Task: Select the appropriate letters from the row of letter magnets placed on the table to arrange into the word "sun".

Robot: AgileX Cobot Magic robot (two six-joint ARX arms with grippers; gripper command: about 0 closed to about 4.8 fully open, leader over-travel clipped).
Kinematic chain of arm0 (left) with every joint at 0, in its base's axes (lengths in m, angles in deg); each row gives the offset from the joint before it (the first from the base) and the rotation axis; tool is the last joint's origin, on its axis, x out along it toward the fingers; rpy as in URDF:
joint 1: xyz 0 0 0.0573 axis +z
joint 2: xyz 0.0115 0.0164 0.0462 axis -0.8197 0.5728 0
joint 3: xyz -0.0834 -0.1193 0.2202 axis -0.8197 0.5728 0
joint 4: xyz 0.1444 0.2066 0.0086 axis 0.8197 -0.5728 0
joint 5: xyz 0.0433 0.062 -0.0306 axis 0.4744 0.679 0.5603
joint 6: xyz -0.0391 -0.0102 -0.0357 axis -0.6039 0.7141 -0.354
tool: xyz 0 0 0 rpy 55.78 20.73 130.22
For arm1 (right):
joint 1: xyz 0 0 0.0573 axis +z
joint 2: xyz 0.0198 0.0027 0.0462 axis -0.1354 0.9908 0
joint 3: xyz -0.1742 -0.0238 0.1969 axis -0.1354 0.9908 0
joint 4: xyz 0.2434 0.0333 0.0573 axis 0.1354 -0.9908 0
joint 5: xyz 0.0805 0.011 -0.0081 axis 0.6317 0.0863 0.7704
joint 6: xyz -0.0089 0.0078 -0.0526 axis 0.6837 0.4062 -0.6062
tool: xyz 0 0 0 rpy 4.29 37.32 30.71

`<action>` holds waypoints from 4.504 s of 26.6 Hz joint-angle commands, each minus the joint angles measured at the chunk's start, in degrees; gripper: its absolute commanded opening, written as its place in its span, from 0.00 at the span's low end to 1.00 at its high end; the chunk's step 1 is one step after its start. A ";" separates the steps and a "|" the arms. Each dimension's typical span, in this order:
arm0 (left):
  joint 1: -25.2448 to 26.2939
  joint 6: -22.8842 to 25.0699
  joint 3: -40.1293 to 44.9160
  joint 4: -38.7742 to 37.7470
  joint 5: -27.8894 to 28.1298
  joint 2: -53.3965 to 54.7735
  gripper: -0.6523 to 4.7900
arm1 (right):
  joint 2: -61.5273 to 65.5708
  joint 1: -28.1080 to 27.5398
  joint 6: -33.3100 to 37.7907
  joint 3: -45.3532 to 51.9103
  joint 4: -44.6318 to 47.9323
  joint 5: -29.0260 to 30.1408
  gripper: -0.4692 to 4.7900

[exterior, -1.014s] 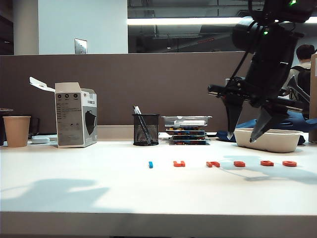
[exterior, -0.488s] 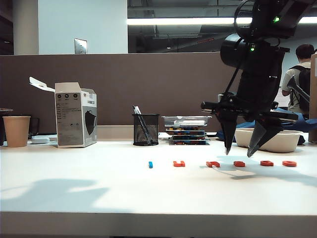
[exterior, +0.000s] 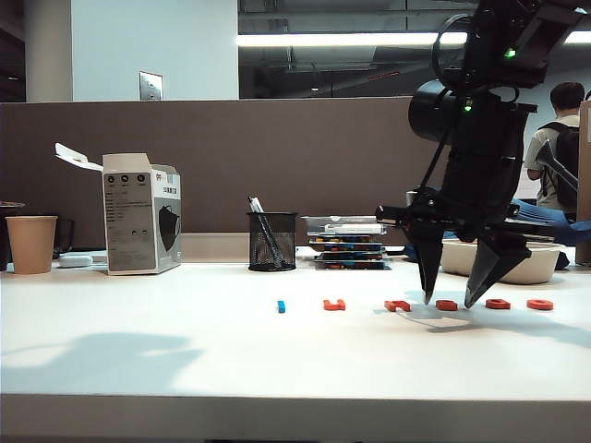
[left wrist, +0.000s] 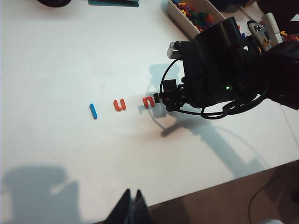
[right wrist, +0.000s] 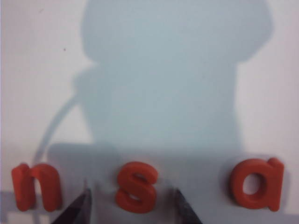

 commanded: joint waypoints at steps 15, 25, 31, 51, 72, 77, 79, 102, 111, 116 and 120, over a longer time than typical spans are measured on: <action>-0.04 -0.22 -0.15 1.27 0.09 -0.15 0.11 | 0.74 0.20 -0.04 -0.28 1.70 -1.18 0.51; -0.04 -0.22 -0.15 1.29 0.09 -0.15 0.11 | 1.81 0.96 -0.04 -0.28 -0.55 -1.16 0.51; -0.04 -0.20 -0.15 1.27 0.09 -0.15 0.11 | 1.84 0.96 -0.04 -0.28 -2.82 -1.25 0.47; -0.04 -0.20 -0.15 1.29 0.09 -0.15 0.11 | 1.84 0.96 -0.11 -0.28 -2.27 -1.31 0.19; -0.04 0.00 -0.15 1.29 0.07 -0.15 0.11 | -2.23 0.85 -1.68 -1.95 -1.55 -1.36 0.19; -0.04 0.00 -0.15 1.27 0.09 -0.15 0.11 | -4.20 0.90 -1.66 -2.21 -3.45 -1.31 0.19; -0.04 0.00 -0.15 1.29 0.09 -0.15 0.11 | -4.90 1.01 -1.66 -2.21 -5.64 -1.33 0.19; -0.04 0.00 -0.17 1.27 0.04 -0.15 0.11 | -10.08 20.35 13.75 4.66 -7.43 -7.54 0.19; -0.04 0.00 -0.17 1.25 -0.15 -0.15 0.11 | -9.97 22.21 16.85 12.48 0.37 -7.54 0.19; -0.04 0.00 -0.17 1.22 -0.17 -0.15 0.11 | -9.94 22.21 16.81 12.48 0.63 -7.58 0.19; -0.04 0.00 -0.17 1.25 -0.57 -0.15 0.11 | -9.92 22.14 16.83 12.48 0.72 -7.65 0.19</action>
